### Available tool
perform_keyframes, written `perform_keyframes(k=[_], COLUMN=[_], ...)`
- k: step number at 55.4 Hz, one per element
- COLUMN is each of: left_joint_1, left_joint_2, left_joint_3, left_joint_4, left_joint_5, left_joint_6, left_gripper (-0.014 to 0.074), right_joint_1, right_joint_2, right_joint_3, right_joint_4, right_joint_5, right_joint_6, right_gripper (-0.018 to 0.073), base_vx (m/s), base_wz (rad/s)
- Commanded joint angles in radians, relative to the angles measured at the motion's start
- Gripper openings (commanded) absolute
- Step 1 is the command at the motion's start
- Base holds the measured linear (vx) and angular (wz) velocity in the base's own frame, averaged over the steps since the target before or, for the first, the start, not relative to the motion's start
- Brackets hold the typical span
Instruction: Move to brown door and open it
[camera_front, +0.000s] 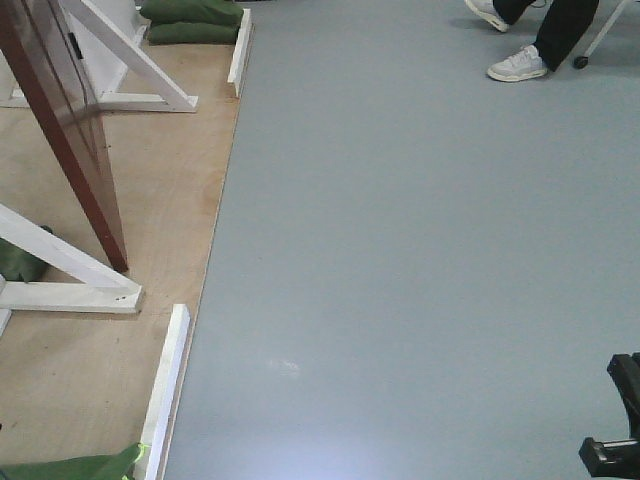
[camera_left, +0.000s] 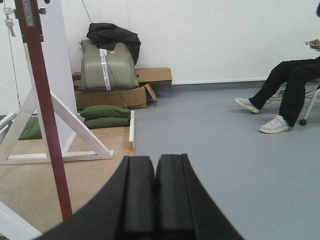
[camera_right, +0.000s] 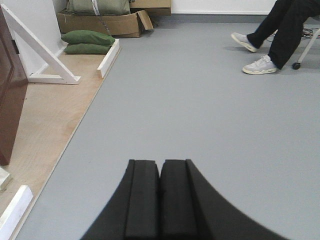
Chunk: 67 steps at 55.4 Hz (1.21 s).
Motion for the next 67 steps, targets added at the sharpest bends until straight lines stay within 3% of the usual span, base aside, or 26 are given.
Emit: perform_keyframes(k=[1, 67], left_joint_1=[0.001, 0.001], left_joint_2=[-0.011, -0.011], left_joint_3=[-0.016, -0.016], left_joint_4=[-0.006, -0.006], left_joint_5=[-0.077, -0.077], left_joint_6=[-0.001, -0.001], left_gripper=[0.0146, 0.0146], right_joint_1=[0.001, 0.001], right_joint_2=[-0.006, -0.006], right_joint_3=[0.004, 0.004], right_joint_4=[-0.004, -0.004], right_joint_5=[-0.075, -0.079], right_joint_6=[-0.008, -0.008], right_gripper=[0.0000, 0.0000], base_vx=[0.00, 0.02], base_wz=[0.00, 0.00])
